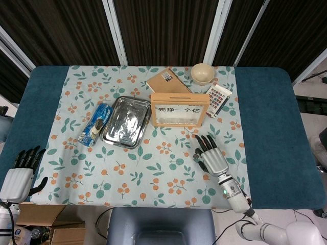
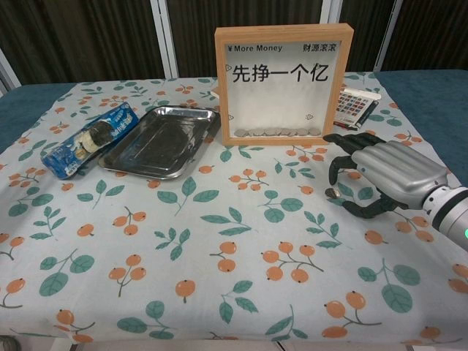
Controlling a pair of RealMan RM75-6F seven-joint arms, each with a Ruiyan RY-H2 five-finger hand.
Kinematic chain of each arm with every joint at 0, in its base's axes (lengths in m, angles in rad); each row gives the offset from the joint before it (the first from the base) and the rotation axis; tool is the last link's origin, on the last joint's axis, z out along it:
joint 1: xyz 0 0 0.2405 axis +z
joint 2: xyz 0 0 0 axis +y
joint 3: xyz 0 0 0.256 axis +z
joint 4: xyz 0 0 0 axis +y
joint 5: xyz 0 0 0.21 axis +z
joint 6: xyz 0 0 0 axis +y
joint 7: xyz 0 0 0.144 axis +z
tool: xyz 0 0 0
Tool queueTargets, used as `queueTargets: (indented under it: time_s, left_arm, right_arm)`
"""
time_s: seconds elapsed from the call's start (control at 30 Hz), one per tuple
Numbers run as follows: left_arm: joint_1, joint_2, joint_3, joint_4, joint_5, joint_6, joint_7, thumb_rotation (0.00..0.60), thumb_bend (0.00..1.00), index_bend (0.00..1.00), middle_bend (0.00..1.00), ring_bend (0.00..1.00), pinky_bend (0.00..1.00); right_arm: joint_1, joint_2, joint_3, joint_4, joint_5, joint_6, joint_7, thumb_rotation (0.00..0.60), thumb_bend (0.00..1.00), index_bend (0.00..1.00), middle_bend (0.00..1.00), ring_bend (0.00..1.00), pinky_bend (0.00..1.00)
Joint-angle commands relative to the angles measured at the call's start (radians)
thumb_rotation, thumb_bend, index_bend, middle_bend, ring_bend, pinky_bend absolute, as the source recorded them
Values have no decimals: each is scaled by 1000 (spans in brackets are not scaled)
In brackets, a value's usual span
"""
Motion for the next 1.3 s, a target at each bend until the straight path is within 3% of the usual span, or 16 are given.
queueTargets:
  time_s: [0.03,1.3]
  left_arm:
    - [0,0,0,0,-1,1,0,600,325,0,0,0,0]
    - [-4,6,3,1,-9,-13,-5,600,324,0,0,0,0]
  right_arm:
    - [2,-3,-1,4,1,0,3,600,501,530,0,0,0]
    - [28,-16,2,-1,38,-47,-28,600,505,575,0,0,0]
